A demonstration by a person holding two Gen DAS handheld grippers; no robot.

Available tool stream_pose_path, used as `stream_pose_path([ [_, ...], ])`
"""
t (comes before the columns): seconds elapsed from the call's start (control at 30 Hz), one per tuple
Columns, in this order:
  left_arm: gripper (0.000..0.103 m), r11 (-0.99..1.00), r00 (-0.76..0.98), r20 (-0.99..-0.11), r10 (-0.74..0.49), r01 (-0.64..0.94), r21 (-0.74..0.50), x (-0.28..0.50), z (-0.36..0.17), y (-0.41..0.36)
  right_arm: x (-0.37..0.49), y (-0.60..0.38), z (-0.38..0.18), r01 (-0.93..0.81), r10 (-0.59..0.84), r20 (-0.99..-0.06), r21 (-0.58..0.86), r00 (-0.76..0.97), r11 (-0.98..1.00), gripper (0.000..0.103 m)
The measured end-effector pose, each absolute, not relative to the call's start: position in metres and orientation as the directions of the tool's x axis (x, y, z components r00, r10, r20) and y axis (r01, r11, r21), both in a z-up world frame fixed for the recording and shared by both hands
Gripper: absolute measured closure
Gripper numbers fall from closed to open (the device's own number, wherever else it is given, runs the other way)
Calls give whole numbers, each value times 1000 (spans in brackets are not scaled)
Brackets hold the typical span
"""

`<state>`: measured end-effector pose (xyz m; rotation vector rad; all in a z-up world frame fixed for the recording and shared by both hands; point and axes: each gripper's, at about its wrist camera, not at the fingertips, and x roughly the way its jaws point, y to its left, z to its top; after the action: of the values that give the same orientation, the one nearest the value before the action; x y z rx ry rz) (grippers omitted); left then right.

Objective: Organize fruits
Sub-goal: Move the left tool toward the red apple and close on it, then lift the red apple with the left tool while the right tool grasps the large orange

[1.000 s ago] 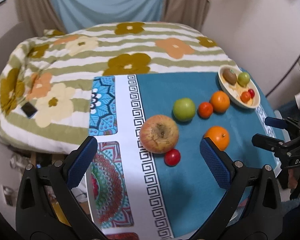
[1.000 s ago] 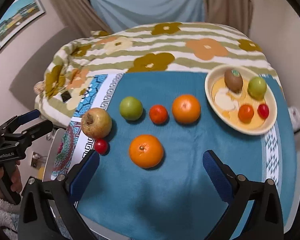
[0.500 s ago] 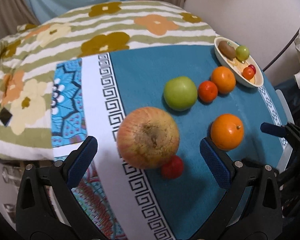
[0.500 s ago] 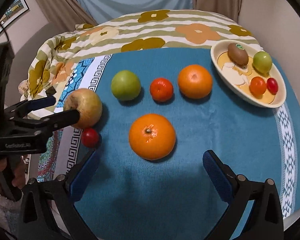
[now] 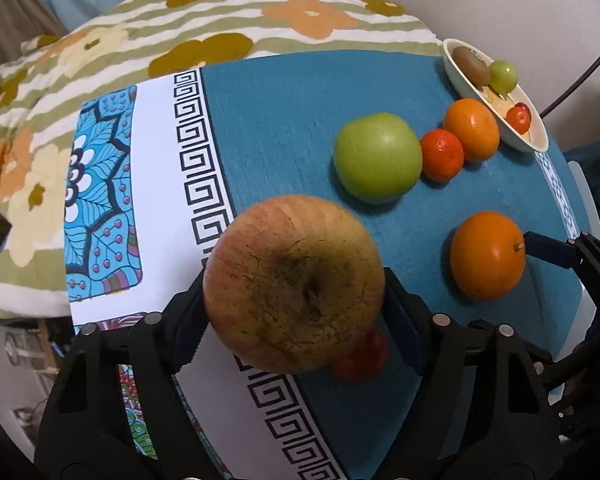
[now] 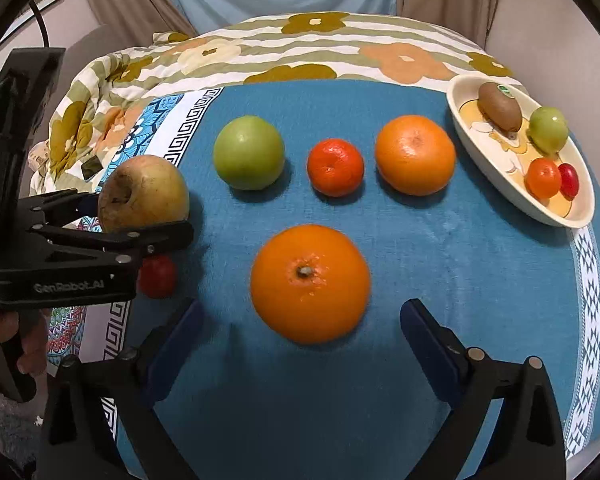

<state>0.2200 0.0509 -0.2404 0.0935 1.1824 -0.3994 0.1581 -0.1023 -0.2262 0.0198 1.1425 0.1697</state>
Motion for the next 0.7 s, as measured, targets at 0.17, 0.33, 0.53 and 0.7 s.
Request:
stream_pose_path([
  [0.17, 23, 922, 318, -906, -278, 353, -159, 220, -241, 55, 160, -99, -226, -174, 114, -900, 43, 421, 984, 5],
  [0.33, 24, 923, 318, -908, -273, 354, -153, 220, -240, 57, 166, -97, -230, -191, 102, -906, 24, 411, 981, 17],
  [0.53, 24, 930, 332, -910, -250, 343, -130, 220, -239, 66, 166, -97, -231, -201, 103, -905, 20, 412, 979, 18],
  [0.7, 24, 942, 343, -910, -233, 312, -123, 221, -239, 78, 168, -95, -233, -205, 109, -909, 27, 402, 978, 30],
])
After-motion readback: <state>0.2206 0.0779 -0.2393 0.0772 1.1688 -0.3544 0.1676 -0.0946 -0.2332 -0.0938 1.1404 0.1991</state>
